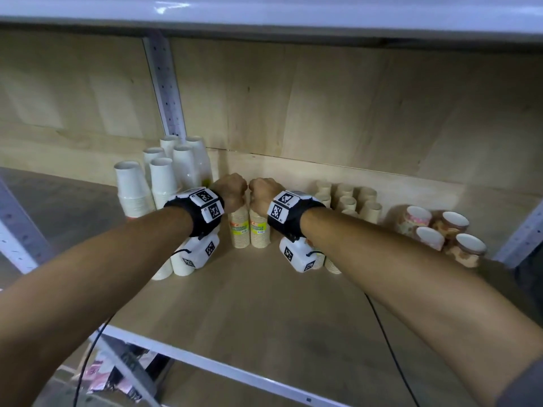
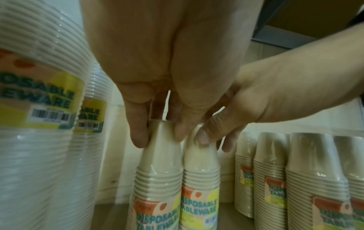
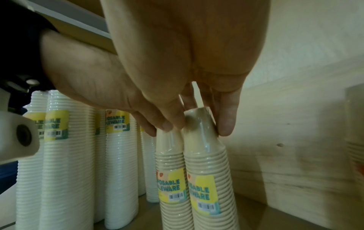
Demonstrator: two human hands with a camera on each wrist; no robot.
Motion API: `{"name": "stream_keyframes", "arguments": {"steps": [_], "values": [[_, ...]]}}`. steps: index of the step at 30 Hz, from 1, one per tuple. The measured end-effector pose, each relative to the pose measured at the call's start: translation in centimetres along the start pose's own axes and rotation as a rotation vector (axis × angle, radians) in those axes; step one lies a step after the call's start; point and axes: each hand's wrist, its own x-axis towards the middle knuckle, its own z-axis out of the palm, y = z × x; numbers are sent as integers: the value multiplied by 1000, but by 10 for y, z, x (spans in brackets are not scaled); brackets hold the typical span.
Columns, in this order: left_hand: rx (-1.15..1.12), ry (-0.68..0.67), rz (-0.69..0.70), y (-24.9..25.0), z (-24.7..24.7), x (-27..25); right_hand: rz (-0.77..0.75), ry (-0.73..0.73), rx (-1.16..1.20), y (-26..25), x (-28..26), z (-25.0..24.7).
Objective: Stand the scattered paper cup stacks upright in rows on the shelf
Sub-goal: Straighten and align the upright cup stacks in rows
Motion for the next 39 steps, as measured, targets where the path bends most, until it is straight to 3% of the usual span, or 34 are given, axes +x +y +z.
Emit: {"name": "stream_keyframes", "arguments": {"steps": [21, 31, 39], "values": [[-115, -55, 20, 2, -29, -21, -10, 1, -60, -7, -66, -29], [-191, -214, 80, 56, -40, -41, 62, -126, -58, 21, -128, -54], [-232, -231, 209, 116, -36, -52, 165, -162, -98, 54, -167, -73]]}}
